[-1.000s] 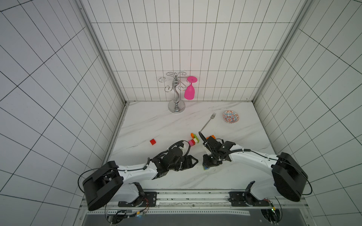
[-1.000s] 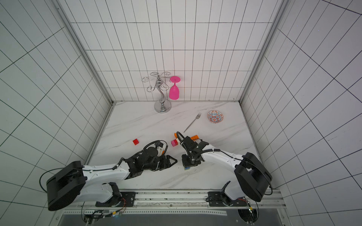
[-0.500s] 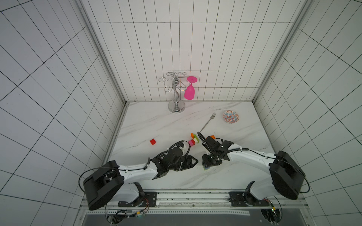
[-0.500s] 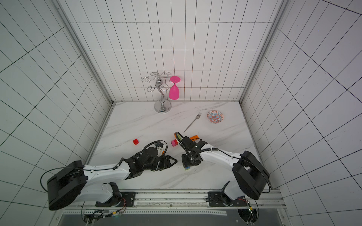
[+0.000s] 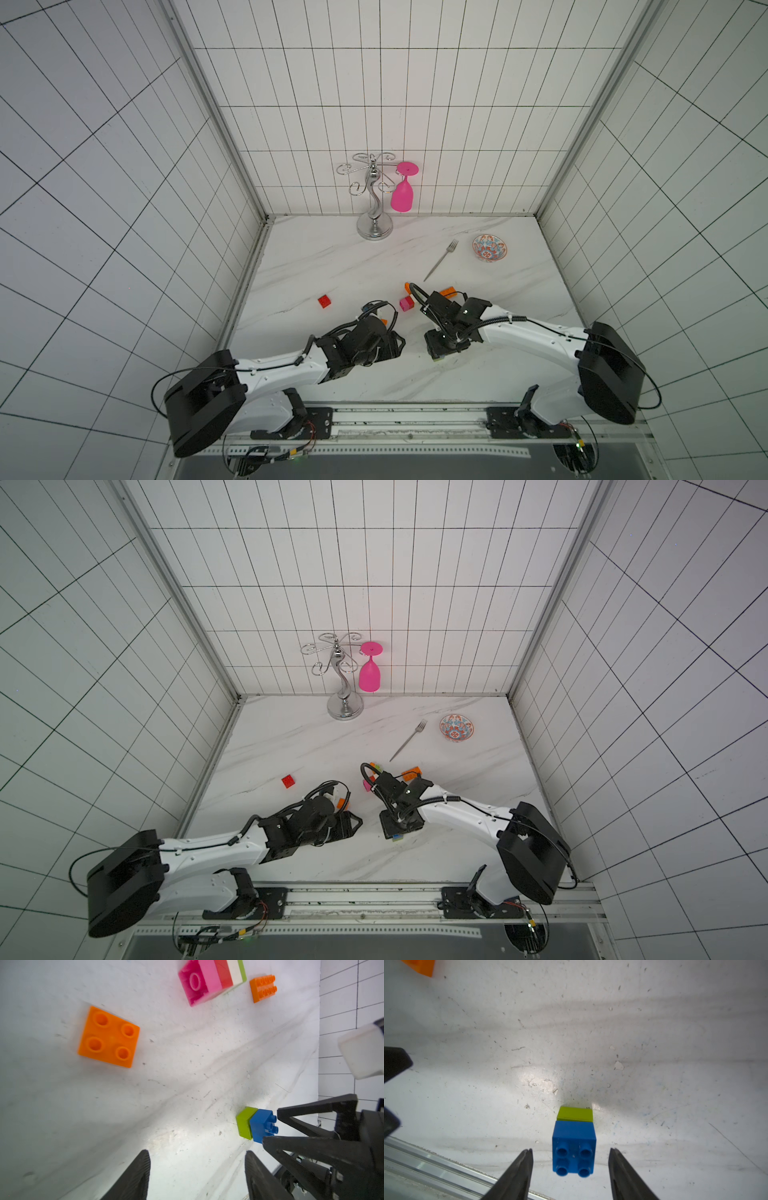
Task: Assemble the letter r with lego
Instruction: Assemble the lego brick with the lego brick, then pick up the lego brick from the center of the board.
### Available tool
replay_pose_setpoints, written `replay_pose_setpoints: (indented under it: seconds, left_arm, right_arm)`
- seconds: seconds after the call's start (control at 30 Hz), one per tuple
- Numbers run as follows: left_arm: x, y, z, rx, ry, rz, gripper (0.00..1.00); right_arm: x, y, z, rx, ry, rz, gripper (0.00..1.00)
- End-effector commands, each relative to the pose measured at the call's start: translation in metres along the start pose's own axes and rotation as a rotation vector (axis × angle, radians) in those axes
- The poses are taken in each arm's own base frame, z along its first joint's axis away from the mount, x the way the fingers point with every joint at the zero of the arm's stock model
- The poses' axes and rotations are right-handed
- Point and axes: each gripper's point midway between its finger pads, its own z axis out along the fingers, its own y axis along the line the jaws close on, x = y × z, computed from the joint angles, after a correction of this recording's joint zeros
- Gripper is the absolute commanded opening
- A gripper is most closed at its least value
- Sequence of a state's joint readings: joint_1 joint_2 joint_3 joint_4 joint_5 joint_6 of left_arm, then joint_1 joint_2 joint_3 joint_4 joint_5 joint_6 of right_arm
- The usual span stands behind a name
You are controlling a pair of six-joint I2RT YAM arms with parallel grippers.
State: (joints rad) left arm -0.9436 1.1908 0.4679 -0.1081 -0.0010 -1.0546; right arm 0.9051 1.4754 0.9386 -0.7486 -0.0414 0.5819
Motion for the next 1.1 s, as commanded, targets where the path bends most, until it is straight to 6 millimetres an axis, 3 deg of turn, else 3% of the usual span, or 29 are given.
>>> replay_pose_setpoints:
  seconds: [0.0, 0.23, 0.67, 0.83, 1.07]
  left_arm:
    - [-0.014, 0.022, -0.011, -0.108, -0.075, -0.010, 0.64]
    - [-0.017, 0.024, -0.013, -0.085, -0.075, -0.026, 0.64]
    - [-0.015, 0.020, -0.010, -0.069, -0.057, -0.019, 0.64]
    - [-0.016, 0.019, -0.013, -0.065, -0.064, -0.014, 0.64]
    - [-0.026, 0.021, -0.023, -0.077, -0.091, -0.015, 0.64]
  right_arm:
    - [-0.003, -0.004, -0.003, 0.057, 0.007, 0.002, 0.55]
    - [-0.005, 0.000, 0.003, 0.063, 0.031, -0.011, 0.47]
    - [0.003, -0.003, 0.012, 0.084, 0.074, -0.016, 0.18]
    - [0.015, -0.008, 0.025, 0.116, 0.140, -0.021, 0.00]
    - [0.037, -0.015, 0.051, 0.151, 0.255, -0.031, 0.00]
